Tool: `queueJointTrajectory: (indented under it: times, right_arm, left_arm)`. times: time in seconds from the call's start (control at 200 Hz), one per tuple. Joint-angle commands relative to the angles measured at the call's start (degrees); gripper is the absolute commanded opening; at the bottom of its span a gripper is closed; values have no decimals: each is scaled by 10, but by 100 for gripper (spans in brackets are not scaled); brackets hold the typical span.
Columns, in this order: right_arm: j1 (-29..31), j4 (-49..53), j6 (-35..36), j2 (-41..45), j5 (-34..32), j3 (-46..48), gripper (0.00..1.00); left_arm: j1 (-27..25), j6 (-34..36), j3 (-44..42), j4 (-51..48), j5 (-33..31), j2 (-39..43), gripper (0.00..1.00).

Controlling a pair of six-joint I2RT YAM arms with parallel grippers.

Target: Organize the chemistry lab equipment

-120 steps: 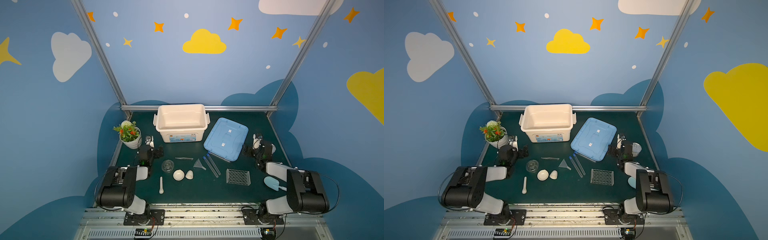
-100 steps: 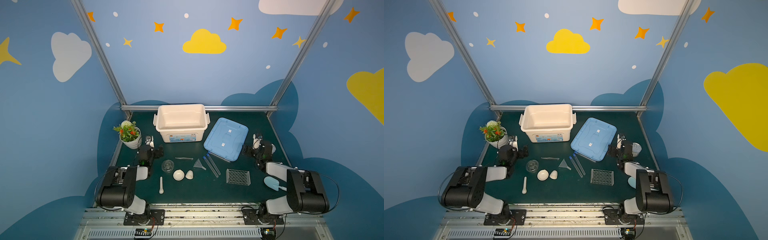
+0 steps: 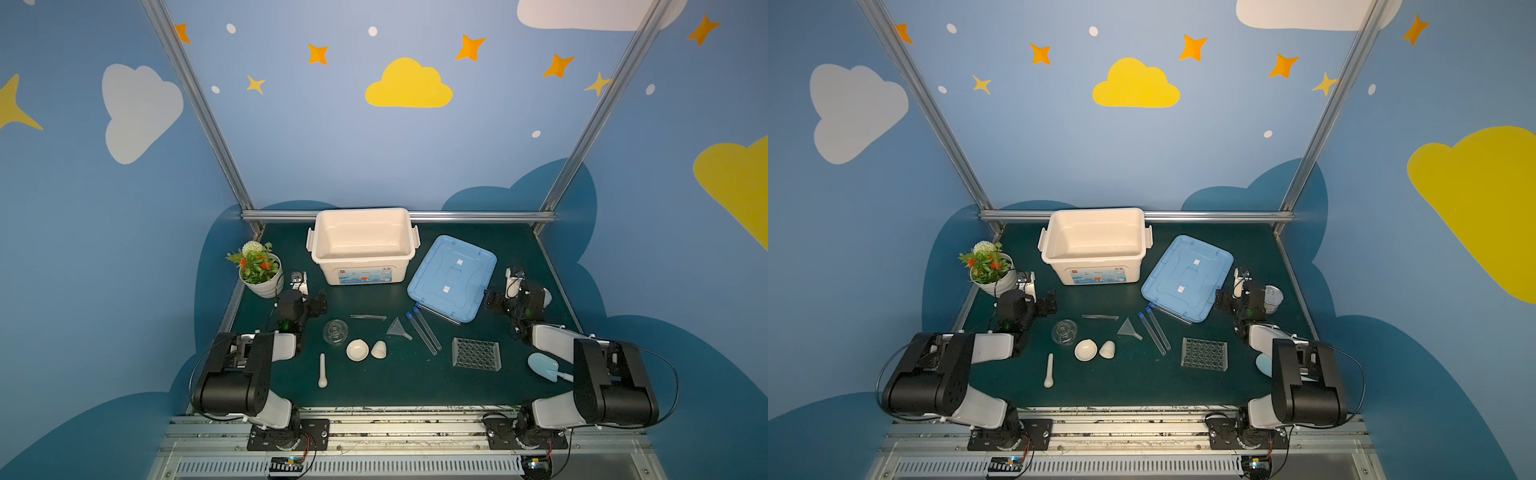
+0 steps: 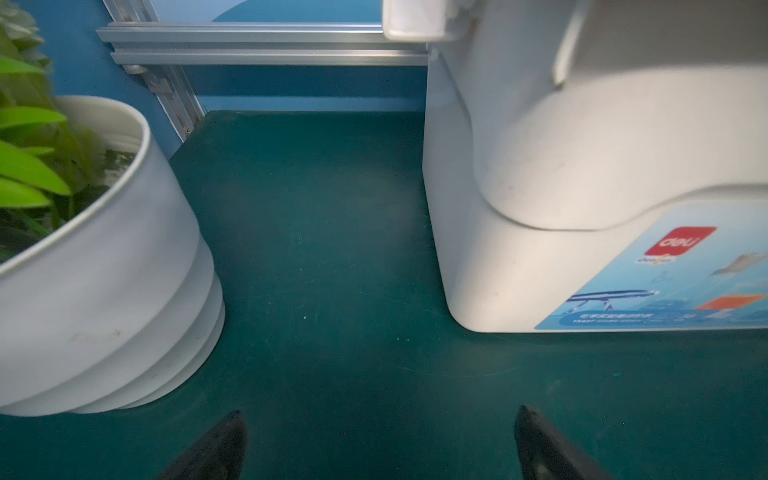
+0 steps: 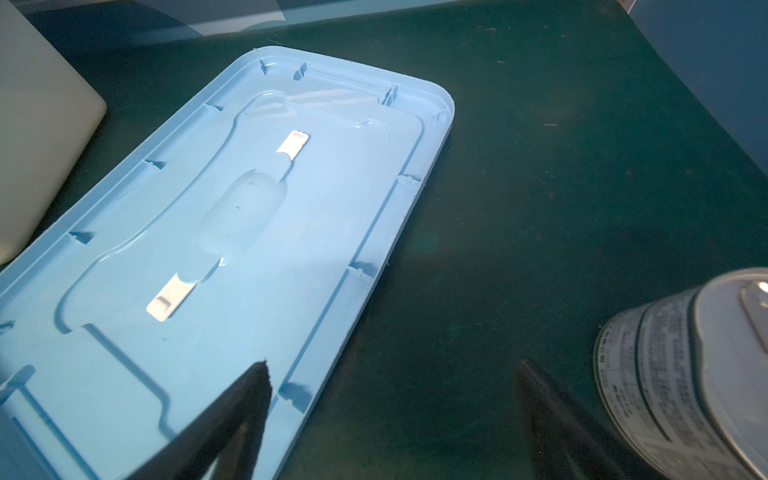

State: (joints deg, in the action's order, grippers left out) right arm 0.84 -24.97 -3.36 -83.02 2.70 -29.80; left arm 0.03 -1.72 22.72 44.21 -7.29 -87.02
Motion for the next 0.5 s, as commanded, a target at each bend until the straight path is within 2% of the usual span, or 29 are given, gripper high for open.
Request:
queueJointTrajectory:
  times: [0.0, 0.39, 0.496]
  right_arm:
    - [-2, 4, 3, -5, 6, -11, 91]
    - [-2, 4, 3, -5, 6, -11, 91]
    - [-2, 5, -4, 2, -7, -10, 91]
  left_arm:
    - [1, 3, 8, 3, 3, -4, 100]
    - [1, 2, 6, 4, 4, -3, 100]
    - [0, -16, 14, -9, -34, 21, 100]
